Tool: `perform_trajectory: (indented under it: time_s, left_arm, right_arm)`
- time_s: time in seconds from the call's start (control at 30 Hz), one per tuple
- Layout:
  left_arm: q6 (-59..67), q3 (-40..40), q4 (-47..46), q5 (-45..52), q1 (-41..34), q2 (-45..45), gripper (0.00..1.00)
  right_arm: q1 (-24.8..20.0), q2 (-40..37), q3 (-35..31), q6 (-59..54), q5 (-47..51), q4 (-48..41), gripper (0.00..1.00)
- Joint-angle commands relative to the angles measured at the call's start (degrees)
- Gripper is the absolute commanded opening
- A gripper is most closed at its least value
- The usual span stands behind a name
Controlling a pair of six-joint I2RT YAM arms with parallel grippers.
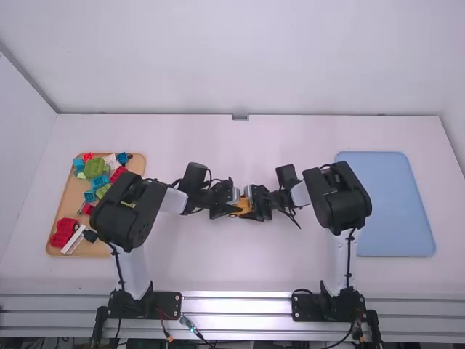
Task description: Assemble lego blocks to make yellow taxi
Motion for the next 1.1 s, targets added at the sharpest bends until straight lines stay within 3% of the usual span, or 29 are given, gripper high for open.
perform_trajectory:
  time_s: [0.0,0.47,0.7,0.77,0.8,0.93,1.07]
  left_arm:
    - [-0.5,-0.6,-1.7,-3.4,-0.8,2.5,0.37]
    - [-1.3,1.6,-3.8,-1.8,-0.1,-1.4,0.38]
    - [2.2,1.6,-12.4,-7.1,-0.1,-10.2,0.45]
    - [1.9,1.6,-17.3,-11.9,0.4,-15.7,0.59]
    - [1.9,1.6,-19.4,-13.6,0.7,-17.8,1.00]
    - [2.7,1.6,-26.4,-22.8,1.7,-24.8,0.99]
    - [3.1,1.6,-32.5,-26.1,5.0,-31.2,0.99]
  right_arm:
    - [0.3,0.8,0.0,-0.5,1.4,0.1,0.58]
    - [0.3,0.8,0.0,-0.1,2.4,0.0,0.58]
    - [0.3,0.8,0.0,-0.1,2.5,0.0,0.63]
    - [0.3,0.8,0.0,-0.1,2.4,0.1,0.64]
    - [0.3,0.8,0.0,-0.1,2.4,0.1,0.64]
    - [0.3,0.8,0.0,-0.1,2.4,0.0,0.70]
    - [0.3,0.8,0.0,0.2,2.4,0.3,0.88]
